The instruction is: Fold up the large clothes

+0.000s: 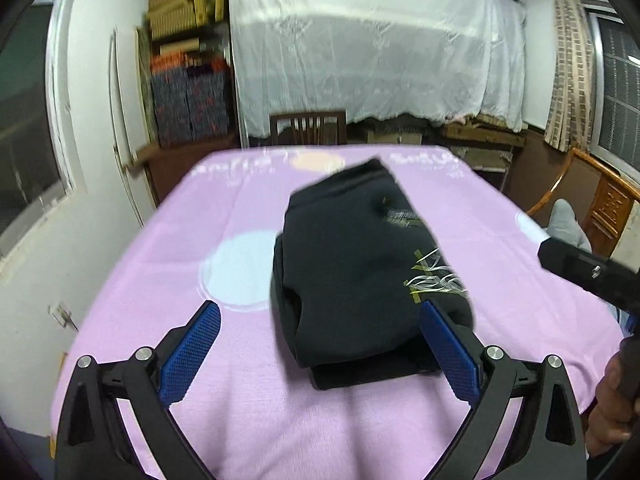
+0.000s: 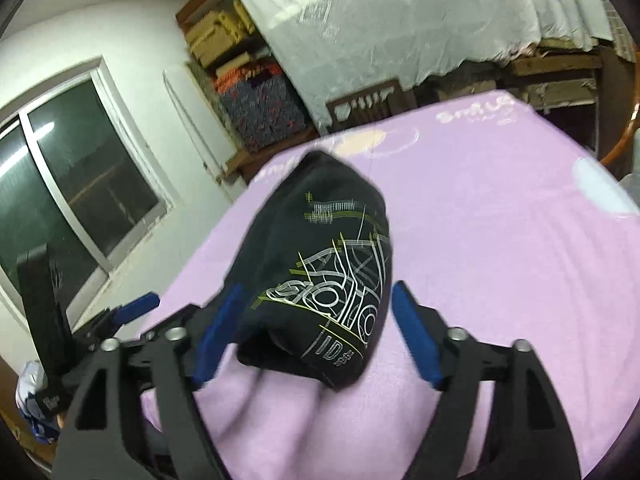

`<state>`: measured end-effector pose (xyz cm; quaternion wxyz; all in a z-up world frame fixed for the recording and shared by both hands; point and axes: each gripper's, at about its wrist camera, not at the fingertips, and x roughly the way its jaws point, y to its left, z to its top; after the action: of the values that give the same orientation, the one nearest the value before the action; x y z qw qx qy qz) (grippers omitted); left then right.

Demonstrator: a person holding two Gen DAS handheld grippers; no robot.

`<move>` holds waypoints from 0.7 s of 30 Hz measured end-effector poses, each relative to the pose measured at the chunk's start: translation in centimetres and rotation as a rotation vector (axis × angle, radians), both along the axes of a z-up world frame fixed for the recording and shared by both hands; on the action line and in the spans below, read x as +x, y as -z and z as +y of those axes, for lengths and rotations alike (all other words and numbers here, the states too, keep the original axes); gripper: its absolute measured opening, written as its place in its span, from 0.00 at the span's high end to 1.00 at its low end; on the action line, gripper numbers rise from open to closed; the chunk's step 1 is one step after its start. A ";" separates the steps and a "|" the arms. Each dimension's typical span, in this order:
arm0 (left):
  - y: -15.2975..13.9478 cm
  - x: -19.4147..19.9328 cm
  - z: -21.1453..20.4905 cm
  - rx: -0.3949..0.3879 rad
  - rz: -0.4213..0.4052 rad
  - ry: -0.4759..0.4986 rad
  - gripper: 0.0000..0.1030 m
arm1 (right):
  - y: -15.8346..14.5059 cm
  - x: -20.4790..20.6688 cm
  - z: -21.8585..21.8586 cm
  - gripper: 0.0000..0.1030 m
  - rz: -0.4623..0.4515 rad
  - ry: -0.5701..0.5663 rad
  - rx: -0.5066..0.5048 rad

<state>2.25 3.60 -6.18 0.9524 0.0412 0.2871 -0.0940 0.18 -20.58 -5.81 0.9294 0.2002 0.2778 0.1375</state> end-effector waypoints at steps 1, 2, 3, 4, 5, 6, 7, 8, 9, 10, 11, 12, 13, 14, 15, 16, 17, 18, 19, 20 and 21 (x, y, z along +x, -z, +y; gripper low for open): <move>-0.5 -0.5 -0.1 -0.001 -0.015 0.003 0.03 | -0.5 -0.6 -0.1 0.19 -0.012 0.007 0.006; -1.0 -1.3 -0.2 0.000 -0.032 0.007 0.03 | -1.4 -1.5 -0.3 0.18 -0.034 0.009 0.019; -1.5 -2.0 -0.3 0.003 -0.048 0.011 0.03 | -1.8 -2.0 -0.3 0.16 -0.045 0.007 0.025; -1.8 -2.3 -0.5 0.007 -0.058 0.011 0.03 | -2.5 -2.4 -0.2 0.14 -0.059 0.003 0.030; -2.2 -3.1 -0.5 0.014 -0.075 0.008 0.03 | -3.1 -3.3 -0.1 0.12 -0.080 -0.004 0.034; -2.5 -3.5 -0.6 0.018 -0.088 0.005 0.03 | -3.7 -4.0 0.1 0.12 -0.098 -0.007 0.035; -2.8 -4.0 -0.6 0.023 -0.103 0.001 0.03 | -4.3 -4.7 0.2 0.11 -0.118 -0.009 0.033; -3.2 -4.4 -0.7 0.032 -0.123 -0.006 0.03 | -4.7 -5.1 0.4 0.09 -0.129 -0.011 0.031; -3.5 -5.0 -0.7 0.042 -0.143 -0.017 0.03 | -5.2 -5.7 0.6 0.09 -0.146 -0.014 0.029; -3.6 -5.4 -0.7 0.053 -0.160 -0.029 0.03 | -5.8 -6.4 0.8 0.07 -0.168 -0.013 0.024; -3.8 -5.7 -0.8 0.063 -0.173 -0.038 0.03 | -6.2 -6.9 0.9 0.06 -0.187 -0.007 0.018; -4.0 -5.9 -0.8 0.072 -0.186 -0.047 0.03 | -6.8 -7.8 1.1 0.05 -0.206 0.003 0.009; -4.0 -6.0 -0.8 0.079 -0.195 -0.053 0.03 | -7.0 -8.1 1.2 0.05 -0.219 0.008 0.003; -4.0 -6.3 -0.8 0.082 -0.197 -0.055 0.03 | -7.4 -8.5 1.4 0.05 -0.240 0.023 -0.016; -3.9 -6.2 -0.8 0.083 -0.194 -0.054 0.03 | -7.7 -9.0 1.6 0.05 -0.256 0.037 -0.034; -3.8 -6.0 -0.9 0.080 -0.186 -0.054 0.03 | -7.8 -9.2 1.7 0.05 -0.266 0.045 -0.045; -3.6 -5.7 -0.8 0.077 -0.179 -0.055 0.03 | -7.8 -9.2 1.9 0.05 -0.274 0.054 -0.057; -3.3 -5.3 -0.7 0.073 -0.169 -0.060 0.03 | -7.7 -9.3 2.0 0.05 -0.280 0.063 -0.068; -3.1 -5.0 -0.6 0.069 -0.157 -0.065 0.03 | -7.6 -9.2 2.1 0.05 -0.282 0.067 -0.074; -2.8 -4.6 -0.6 0.065 -0.138 -0.070 0.03 | -7.3 -9.0 2.1 0.05 -0.278 0.067 -0.077; -2.4 -4.2 -0.5 0.060 -0.118 -0.073 0.03 | -7.0 -8.7 2.2 0.05 -0.269 0.064 -0.076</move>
<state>-1.91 3.10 -3.75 0.9688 0.0649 0.2345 -0.0480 -8.49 -18.40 1.14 0.9691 0.1531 0.1493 0.1229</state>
